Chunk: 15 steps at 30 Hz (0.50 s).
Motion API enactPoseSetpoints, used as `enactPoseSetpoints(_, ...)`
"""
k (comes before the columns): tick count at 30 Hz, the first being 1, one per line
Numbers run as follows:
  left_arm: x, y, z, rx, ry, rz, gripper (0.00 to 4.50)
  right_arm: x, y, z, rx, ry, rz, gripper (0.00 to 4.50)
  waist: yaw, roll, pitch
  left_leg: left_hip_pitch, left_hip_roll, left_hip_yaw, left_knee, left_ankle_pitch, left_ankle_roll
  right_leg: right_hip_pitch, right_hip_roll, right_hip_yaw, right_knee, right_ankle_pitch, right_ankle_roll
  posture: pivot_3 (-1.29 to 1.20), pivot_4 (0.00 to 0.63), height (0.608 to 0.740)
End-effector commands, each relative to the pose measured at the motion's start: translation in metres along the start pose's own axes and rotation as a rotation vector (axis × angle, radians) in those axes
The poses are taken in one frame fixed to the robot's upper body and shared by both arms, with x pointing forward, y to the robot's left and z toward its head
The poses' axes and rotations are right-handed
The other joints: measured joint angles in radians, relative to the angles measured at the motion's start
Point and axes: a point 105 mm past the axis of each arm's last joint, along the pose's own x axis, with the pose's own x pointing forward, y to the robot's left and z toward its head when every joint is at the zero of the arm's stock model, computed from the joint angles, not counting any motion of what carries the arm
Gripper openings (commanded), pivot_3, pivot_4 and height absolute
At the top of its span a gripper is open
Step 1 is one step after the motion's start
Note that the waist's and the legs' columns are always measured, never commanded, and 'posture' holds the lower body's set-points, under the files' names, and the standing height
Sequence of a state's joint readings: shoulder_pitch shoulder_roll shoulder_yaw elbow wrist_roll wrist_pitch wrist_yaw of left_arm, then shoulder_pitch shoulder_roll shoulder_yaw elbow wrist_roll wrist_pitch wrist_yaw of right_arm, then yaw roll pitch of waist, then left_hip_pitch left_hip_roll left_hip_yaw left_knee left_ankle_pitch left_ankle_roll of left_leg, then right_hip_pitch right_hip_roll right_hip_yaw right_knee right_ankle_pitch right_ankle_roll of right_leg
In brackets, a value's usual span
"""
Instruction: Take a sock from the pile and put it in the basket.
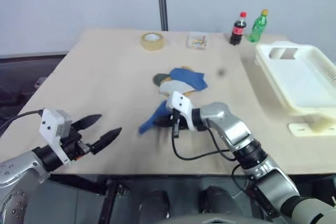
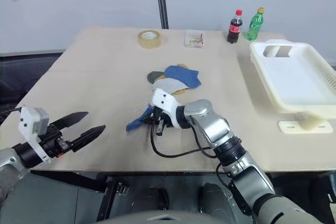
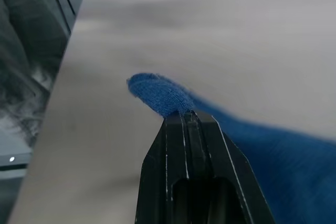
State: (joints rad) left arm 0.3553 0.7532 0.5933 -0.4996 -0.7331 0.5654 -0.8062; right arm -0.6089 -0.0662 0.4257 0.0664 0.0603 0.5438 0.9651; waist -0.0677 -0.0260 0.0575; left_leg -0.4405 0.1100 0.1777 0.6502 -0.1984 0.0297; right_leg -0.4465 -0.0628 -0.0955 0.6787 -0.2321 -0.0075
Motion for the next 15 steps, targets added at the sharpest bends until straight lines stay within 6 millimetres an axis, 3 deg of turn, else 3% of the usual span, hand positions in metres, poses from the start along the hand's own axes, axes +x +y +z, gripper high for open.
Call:
enactPoseSetpoints(1,0.006,-0.003,0.005,0.045,0.004,-0.043,4.50,-0.002,0.000,0.008,-0.046,-0.009,-0.006,0.04,0.001,0.001,-0.002,0.001,0.000,-0.001,0.000,0.000,0.000,0.001,0.000,0.000,0.000,0.000,0.000,0.00,0.000,0.740)
enactPoseSetpoints(2,0.010,-0.006,0.002,0.044,0.011,-0.059,4.50,-0.001,0.000,0.004,-0.034,-0.004,-0.007,0.04,0.001,0.000,-0.004,0.001,0.000,-0.001,0.000,0.000,0.000,0.001,0.000,0.000,0.000,0.000,0.000,0.00,0.000,0.740)
enactPoseSetpoints(3,0.012,-0.008,0.000,0.044,0.018,-0.073,4.50,-0.001,0.000,0.001,-0.030,0.001,-0.006,0.56,0.000,-0.002,-0.006,0.002,0.000,-0.001,0.000,0.000,0.000,0.002,0.000,0.000,0.000,0.000,0.000,0.00,0.000,0.740)
enactPoseSetpoints(7,0.026,-0.017,-0.009,0.061,0.035,-0.126,4.50,-0.016,0.000,-0.001,-0.042,0.005,0.004,1.83,0.001,-0.006,-0.010,0.003,0.000,0.000,0.000,0.000,0.000,0.002,0.002,0.002,-0.001,0.002,-0.002,0.00,0.000,0.740)
enactPoseSetpoints(15,0.055,-0.031,-0.031,0.148,0.072,-0.181,4.50,-0.062,-0.001,0.007,-0.061,-0.006,-0.019,1.83,0.002,-0.008,-0.012,0.004,0.000,0.000,-0.001,0.000,0.000,0.002,0.003,0.003,0.000,0.002,-0.002,0.00,0.000,0.740)
